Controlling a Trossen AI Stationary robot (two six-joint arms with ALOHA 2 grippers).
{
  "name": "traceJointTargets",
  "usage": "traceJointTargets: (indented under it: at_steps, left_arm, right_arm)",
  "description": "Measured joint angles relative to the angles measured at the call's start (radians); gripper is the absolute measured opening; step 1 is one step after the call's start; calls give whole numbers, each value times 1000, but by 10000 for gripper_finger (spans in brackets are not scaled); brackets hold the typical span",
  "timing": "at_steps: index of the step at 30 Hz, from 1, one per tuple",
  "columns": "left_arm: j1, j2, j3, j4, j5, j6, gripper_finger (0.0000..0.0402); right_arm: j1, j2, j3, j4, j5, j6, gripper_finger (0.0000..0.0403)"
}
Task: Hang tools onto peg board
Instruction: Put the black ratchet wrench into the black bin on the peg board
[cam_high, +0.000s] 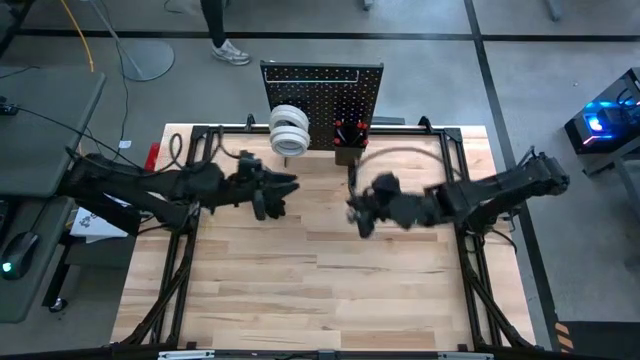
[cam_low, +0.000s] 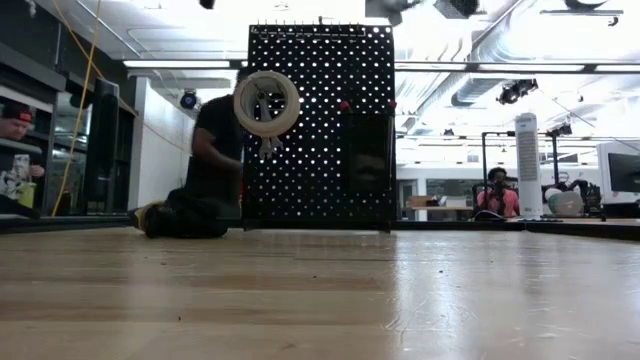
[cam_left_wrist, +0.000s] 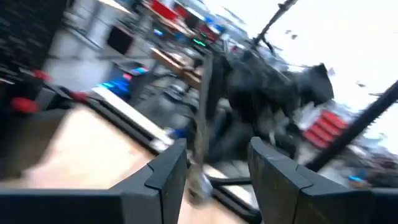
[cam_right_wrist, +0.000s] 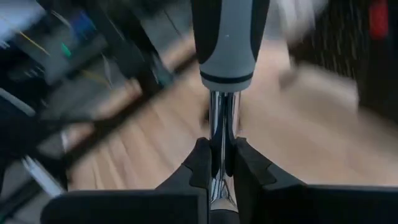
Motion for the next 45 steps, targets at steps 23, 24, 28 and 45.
traceJointTargets:
  at_steps: [23,24,28,45]
  left_arm:
    - [81,163,0,425,276,-66,200]
    - [81,162,0,424,297,-51,200]
    - [76,163,0,399,344,7,200]
    - [80,201,0,343,425,94,200]
  right_arm:
    - [-146,225,243,337,-451,-364,20]
    - [-150,225,243,322,-464,-352,19]
    - [-164,223,243,325,-520,-339,16]
    - [-192,267,243,323,-737,-212,16]
